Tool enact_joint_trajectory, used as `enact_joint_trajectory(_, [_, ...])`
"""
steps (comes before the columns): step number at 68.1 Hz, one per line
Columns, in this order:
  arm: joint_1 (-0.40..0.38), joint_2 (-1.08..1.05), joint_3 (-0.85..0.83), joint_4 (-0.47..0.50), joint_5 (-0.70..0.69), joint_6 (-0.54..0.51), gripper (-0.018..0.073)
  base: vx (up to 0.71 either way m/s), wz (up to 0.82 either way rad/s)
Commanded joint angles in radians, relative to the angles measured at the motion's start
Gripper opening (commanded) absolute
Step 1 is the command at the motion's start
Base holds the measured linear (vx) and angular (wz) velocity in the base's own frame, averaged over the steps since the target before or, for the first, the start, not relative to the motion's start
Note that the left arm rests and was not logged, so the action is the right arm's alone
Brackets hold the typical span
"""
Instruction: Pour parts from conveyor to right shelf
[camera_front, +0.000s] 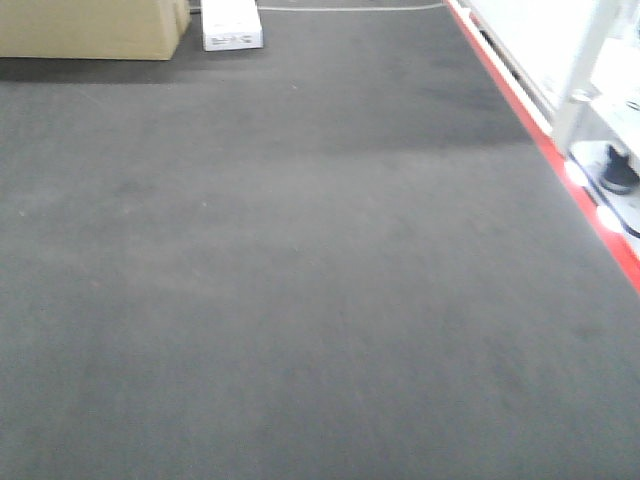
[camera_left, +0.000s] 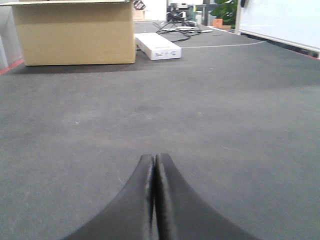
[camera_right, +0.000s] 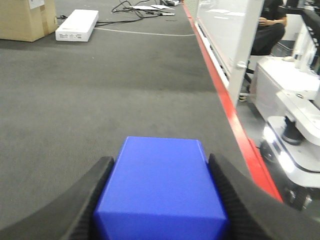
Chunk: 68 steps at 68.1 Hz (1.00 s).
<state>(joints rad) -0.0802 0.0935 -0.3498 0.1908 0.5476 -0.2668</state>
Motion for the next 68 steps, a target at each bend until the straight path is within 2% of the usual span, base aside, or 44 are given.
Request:
enact_joint_trajectory(1, [-0.001, 0.012, -0.028, 0.005, -0.079, -0.003, -0.0006, -0.28, -0.17])
enact_joint_trajectory(42, [-0.001, 0.012, -0.028, 0.005, -0.079, -0.003, -0.0006, -0.40, -0.41])
enact_joint_trajectory(68, [-0.001, 0.012, -0.028, 0.003, -0.080, -0.003, -0.0006, -0.45, -0.70])
